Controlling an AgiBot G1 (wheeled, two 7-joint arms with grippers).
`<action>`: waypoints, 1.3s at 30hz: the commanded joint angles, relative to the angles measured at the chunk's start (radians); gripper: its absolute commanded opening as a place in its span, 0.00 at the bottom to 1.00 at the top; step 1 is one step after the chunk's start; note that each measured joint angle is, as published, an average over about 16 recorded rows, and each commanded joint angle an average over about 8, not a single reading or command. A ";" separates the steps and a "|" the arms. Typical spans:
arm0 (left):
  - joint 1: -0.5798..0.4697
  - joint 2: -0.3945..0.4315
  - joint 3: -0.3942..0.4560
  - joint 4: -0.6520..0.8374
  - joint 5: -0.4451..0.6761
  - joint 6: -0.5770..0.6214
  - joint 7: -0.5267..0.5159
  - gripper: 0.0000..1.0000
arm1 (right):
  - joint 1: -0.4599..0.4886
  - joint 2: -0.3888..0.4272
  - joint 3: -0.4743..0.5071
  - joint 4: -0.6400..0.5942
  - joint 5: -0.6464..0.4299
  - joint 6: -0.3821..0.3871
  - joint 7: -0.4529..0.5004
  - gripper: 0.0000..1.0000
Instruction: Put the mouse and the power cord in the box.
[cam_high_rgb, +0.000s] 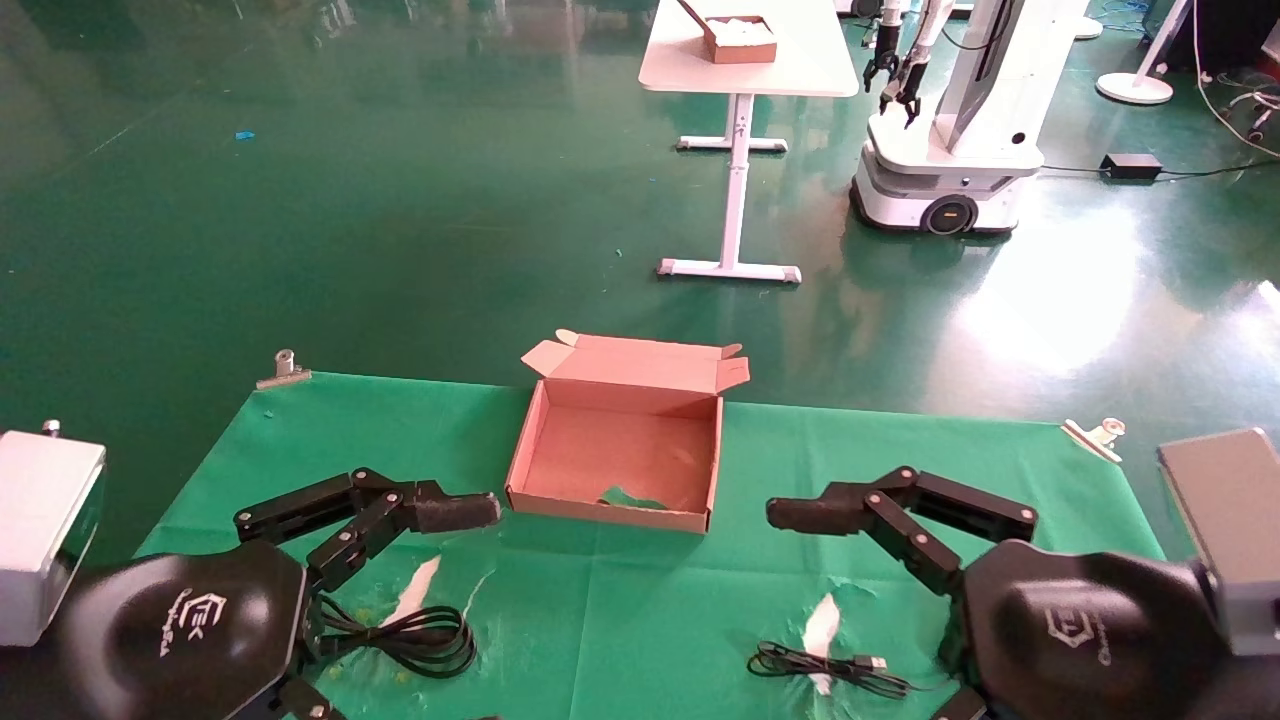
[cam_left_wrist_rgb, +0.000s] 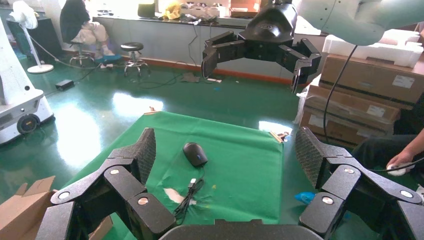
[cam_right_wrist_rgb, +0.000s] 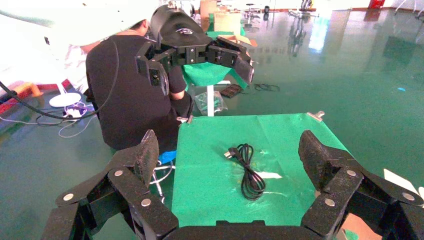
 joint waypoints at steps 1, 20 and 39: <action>0.000 0.000 0.000 0.000 0.000 0.000 0.000 1.00 | 0.000 0.000 0.000 0.000 0.000 0.000 0.000 1.00; 0.000 0.000 0.000 0.000 0.000 0.000 0.000 1.00 | 0.000 0.000 0.000 0.000 0.000 0.000 0.000 1.00; -0.057 -0.014 0.097 -0.041 0.222 0.012 -0.052 1.00 | -0.056 0.037 -0.036 -0.002 -0.116 0.037 -0.011 1.00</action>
